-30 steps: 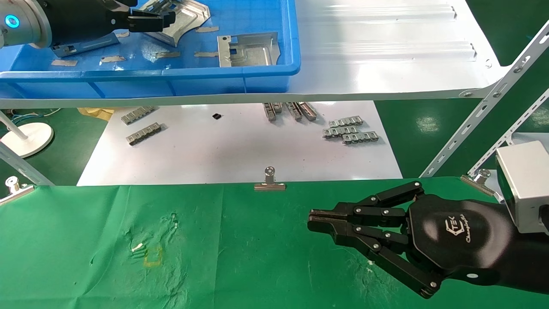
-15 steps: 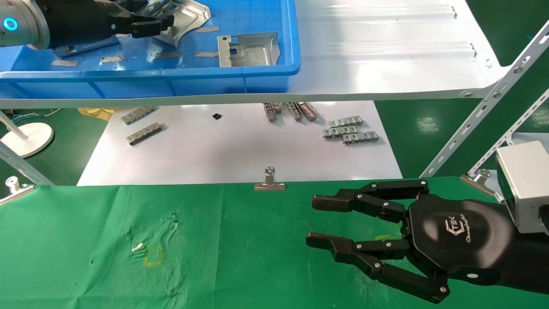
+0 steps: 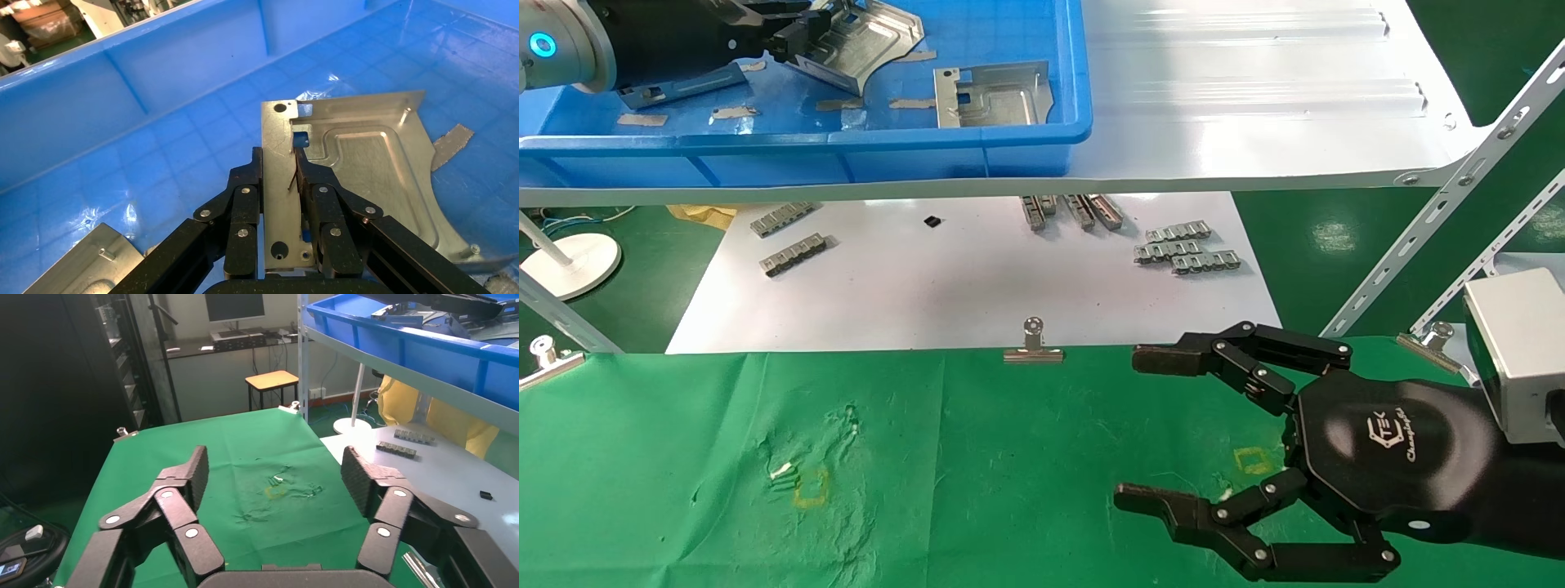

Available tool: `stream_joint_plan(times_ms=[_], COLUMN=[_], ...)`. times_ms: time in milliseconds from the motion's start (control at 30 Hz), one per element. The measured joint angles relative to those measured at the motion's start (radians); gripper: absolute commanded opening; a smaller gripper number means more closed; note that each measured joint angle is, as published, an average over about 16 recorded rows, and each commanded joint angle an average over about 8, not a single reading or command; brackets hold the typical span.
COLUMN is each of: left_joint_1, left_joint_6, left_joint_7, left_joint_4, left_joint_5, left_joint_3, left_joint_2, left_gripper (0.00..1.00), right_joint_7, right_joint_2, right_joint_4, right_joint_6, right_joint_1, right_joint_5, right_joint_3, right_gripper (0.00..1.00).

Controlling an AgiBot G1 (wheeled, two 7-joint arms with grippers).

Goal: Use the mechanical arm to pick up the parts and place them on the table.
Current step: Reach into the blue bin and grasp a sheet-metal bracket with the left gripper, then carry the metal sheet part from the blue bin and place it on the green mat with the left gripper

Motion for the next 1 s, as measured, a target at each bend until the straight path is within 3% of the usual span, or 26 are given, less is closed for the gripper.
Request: stream_joint_plan(times_ms=[267, 700, 1000], left_joint_1=[-0.019, -0.005, 0.119], left_joint_6=[0.123, 0.577, 0.743], left_joint_7=[0.035, 0.169, 0.267], left_joint_4=[-0.033, -0.107, -0.341], left_joint_5=[-0.038, -0.126, -0.250], left_joint_3=[-0.025, -0.068, -0.020], left_joint_2=[-0.033, -0.149, -0.270], left_gripper=[0.00, 0.00, 0.00], right_joint_7=[0.000, 0.000, 0.000], right_joint_2=[0.000, 0.000, 0.000], right_joint_4=[0.000, 0.000, 0.000], right_joint_6=[0.000, 0.000, 0.000], right_joint_1=[0.000, 0.000, 0.000], right_joint_5=[0.000, 0.000, 0.000], right_joint_3=[0.000, 0.000, 0.000], right_gripper=[1.00, 1.00, 1.00])
